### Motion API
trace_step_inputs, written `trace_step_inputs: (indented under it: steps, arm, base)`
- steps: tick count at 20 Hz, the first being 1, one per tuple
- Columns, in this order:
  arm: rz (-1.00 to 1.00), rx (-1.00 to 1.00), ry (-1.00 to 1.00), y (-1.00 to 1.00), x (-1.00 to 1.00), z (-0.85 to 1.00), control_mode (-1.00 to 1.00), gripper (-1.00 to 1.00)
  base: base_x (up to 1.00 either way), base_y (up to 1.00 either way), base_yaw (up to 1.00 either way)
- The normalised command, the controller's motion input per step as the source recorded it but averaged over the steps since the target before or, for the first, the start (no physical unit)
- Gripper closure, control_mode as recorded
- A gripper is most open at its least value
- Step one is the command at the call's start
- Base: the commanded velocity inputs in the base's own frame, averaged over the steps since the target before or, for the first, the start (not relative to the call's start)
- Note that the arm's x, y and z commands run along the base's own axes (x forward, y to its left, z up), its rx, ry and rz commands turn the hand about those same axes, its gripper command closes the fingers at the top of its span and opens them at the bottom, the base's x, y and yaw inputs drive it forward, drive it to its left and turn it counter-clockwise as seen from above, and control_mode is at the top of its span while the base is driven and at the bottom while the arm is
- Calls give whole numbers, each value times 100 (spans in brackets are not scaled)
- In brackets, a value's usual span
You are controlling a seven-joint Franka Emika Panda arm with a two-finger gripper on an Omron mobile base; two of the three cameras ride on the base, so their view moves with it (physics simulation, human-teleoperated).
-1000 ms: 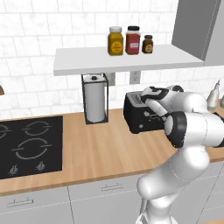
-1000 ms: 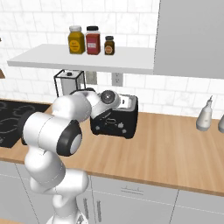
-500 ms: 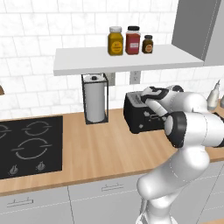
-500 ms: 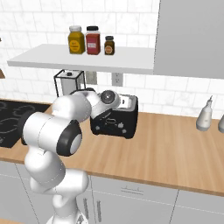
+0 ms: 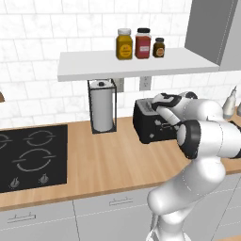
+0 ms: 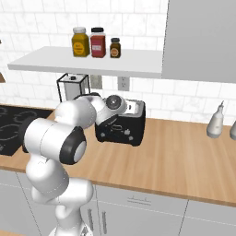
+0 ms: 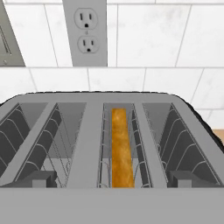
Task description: Start the toaster. Once the lever pops up, take the bread to the plate on the dining counter.
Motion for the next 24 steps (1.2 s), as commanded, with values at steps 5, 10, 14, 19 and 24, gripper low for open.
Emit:
trace_step_inputs:
  steps: [5, 10, 14, 19, 24]
  arm:
    - [0, 0, 0, 0, 0, 0, -100, -100]
    - [0, 0, 0, 0, 0, 0, -100, -100]
    - [0, 0, 0, 0, 0, 0, -100, -100]
    - [0, 0, 0, 0, 0, 0, -100, -100]
    - [0, 0, 0, 0, 0, 0, -100, -100]
  base:
    - [0, 0, 0]
    - [0, 0, 0]
    - [0, 0, 0]
    - [0, 0, 0]
    - [0, 0, 0]
